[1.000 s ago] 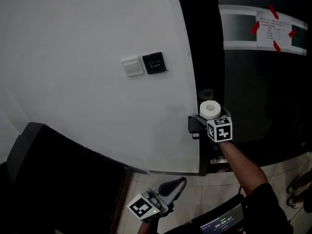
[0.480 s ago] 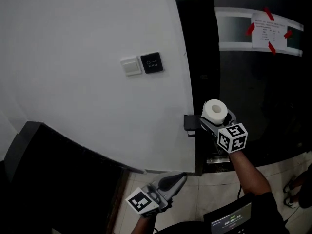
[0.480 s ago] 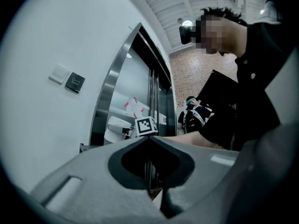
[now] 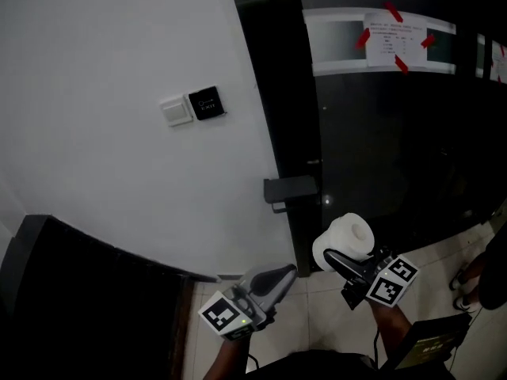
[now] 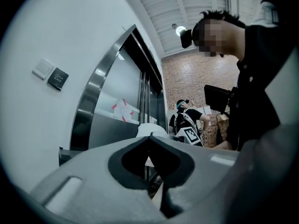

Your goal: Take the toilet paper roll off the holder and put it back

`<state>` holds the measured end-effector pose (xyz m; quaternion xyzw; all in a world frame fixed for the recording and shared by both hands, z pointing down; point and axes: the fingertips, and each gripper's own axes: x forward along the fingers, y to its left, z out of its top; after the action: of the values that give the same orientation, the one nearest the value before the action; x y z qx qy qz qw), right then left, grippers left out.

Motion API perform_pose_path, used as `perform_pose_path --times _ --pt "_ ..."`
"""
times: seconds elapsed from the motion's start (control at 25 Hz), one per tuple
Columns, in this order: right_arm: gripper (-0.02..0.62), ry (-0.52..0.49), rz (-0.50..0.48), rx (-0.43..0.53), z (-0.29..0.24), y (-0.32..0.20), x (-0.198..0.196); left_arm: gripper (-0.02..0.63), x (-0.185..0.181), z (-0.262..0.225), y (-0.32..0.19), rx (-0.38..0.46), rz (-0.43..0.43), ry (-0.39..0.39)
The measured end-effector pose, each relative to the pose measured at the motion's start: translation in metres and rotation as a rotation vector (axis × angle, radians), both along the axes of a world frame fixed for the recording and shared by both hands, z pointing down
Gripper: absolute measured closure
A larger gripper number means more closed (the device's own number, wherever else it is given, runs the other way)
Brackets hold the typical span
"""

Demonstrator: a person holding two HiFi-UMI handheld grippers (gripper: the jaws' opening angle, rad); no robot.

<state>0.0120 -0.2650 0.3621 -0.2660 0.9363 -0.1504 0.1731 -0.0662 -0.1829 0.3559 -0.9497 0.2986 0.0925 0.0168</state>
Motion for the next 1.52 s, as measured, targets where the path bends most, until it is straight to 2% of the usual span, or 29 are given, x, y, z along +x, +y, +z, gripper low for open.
perform_pose_path --times 0.16,0.4,0.88,1.08,1.52 --pt "0.137 -0.008 -0.011 -0.007 0.012 0.024 0.011 0.611 0.02 -0.003 0.006 0.015 0.039 0.003" --pt "0.137 -0.012 0.001 -0.03 0.023 0.037 0.027 0.611 0.04 0.005 0.019 0.027 0.054 -0.012" --pt "0.137 -0.012 -0.021 -0.034 0.014 0.044 0.02 0.611 0.033 0.01 0.023 0.016 0.009 -0.06" --pt "0.135 -0.02 -0.02 -0.04 0.014 0.043 0.02 0.611 0.033 0.007 0.024 0.005 0.039 -0.006" --pt "0.135 -0.055 -0.016 -0.071 0.012 0.042 0.023 0.611 0.033 0.011 0.022 -0.006 0.029 -0.022"
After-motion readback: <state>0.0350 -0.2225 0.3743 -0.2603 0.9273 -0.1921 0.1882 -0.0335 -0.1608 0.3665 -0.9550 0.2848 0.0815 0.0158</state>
